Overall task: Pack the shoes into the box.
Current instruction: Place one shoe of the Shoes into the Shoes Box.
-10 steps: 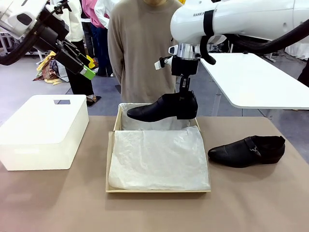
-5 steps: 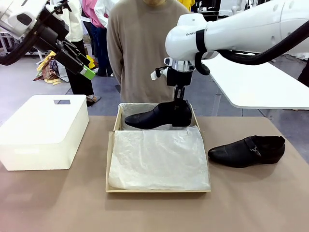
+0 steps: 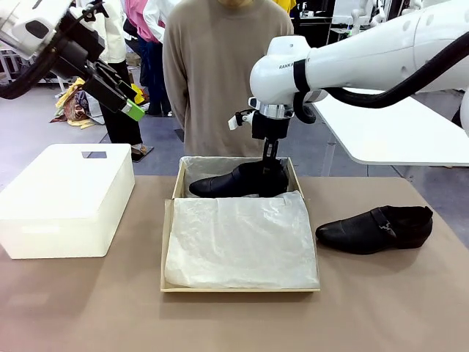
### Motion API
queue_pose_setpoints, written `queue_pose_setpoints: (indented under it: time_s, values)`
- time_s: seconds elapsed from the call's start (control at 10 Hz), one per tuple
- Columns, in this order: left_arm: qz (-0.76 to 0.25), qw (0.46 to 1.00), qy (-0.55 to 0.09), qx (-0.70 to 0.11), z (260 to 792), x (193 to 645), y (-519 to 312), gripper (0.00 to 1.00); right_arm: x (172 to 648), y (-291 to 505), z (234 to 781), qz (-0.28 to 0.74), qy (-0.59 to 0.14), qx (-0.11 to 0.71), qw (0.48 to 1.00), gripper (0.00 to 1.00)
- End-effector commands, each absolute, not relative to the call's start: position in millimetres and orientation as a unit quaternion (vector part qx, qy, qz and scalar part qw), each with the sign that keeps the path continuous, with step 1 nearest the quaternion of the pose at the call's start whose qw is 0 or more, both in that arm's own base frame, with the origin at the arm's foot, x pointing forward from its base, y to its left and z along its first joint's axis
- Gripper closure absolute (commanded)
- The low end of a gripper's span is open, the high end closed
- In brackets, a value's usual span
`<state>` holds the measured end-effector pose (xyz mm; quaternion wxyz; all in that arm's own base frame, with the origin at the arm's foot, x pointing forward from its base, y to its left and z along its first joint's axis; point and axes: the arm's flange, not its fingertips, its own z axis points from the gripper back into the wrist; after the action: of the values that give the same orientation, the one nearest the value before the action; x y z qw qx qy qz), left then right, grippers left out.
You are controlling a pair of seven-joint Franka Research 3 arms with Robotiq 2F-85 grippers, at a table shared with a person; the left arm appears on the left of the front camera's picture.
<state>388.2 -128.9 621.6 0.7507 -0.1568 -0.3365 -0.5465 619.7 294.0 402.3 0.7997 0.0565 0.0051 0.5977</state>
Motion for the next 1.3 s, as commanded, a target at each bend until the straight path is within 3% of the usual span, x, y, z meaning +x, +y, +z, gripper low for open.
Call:
queue_pose_setpoints:
  time_s: [0.0, 0.7, 1.2]
  values:
    - [-0.551, 0.742, -0.342, -0.168, 619, 387, -127, 0.00, 620, 293, 395, 0.595, -0.010, 0.049, 0.802, 1.00]
    - [-0.551, 0.742, -0.342, -0.168, 619, 387, -127, 0.00, 631, 299, 368, 0.603, -0.007, 0.052, 0.796, 1.00]
    - [-0.551, 0.742, -0.342, -0.168, 619, 387, -127, 0.00, 628, 293, 387, 0.602, -0.001, 0.074, 0.795, 0.05]
